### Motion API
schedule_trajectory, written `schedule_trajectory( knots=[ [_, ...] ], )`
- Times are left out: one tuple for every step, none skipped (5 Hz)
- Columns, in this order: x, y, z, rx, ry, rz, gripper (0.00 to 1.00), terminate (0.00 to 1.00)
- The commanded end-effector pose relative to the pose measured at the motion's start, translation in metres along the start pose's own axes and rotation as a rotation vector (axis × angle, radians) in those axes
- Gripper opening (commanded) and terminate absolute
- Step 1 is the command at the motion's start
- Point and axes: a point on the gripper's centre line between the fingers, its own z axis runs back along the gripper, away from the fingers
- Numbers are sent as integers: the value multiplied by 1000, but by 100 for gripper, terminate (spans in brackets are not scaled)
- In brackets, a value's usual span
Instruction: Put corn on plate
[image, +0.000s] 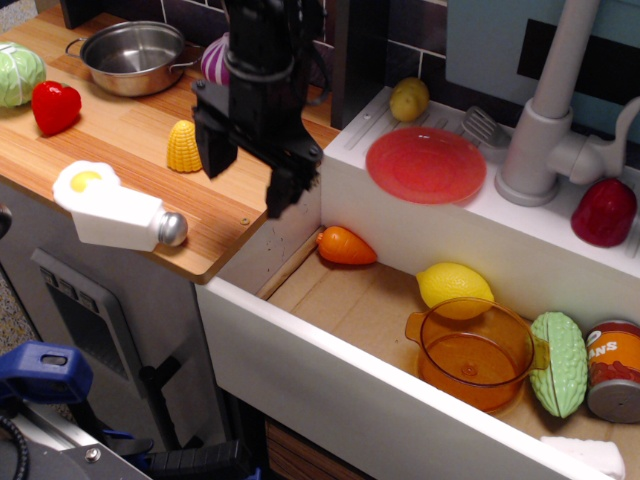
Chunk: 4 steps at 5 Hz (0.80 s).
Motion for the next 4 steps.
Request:
schedule_trajectory(
  knots=[
    [11, 61, 18, 50, -41, -84, 100, 0],
    [19, 89, 25, 50, -36, -106, 100, 0],
    [22, 106, 21, 34, -36, -105, 100, 0],
    [19, 104, 7, 20, -73, -76, 100, 0]
  ],
)
